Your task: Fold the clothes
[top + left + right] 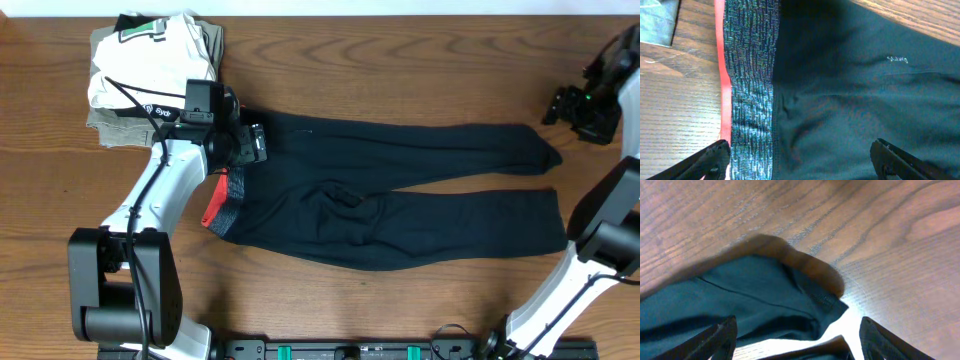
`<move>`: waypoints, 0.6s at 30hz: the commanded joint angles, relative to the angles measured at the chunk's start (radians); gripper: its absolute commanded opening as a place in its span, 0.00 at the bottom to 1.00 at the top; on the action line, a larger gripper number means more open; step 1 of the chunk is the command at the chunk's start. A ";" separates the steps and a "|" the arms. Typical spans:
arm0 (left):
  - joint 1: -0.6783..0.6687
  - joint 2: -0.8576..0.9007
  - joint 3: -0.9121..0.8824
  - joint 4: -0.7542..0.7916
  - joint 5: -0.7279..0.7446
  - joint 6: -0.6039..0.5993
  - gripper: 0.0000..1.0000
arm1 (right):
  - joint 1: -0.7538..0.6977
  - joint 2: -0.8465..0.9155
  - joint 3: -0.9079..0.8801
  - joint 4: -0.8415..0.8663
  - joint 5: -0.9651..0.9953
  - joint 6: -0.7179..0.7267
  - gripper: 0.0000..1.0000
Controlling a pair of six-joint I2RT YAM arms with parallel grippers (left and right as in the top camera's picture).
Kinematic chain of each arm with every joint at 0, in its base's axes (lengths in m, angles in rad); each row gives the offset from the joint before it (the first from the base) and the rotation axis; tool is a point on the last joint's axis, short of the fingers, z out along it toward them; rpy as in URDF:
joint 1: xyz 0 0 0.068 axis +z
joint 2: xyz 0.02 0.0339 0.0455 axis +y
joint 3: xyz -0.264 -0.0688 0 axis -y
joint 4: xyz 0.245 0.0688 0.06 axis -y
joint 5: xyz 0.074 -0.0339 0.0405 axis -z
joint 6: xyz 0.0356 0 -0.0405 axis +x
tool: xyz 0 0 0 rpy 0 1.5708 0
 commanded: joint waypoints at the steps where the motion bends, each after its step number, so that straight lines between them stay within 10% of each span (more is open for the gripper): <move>1: 0.003 0.010 0.002 -0.003 -0.002 0.002 0.91 | -0.020 0.062 0.013 0.001 -0.116 -0.082 0.74; 18: 0.003 0.010 0.002 -0.012 -0.002 0.002 0.91 | -0.063 0.198 0.013 0.023 -0.192 -0.117 0.54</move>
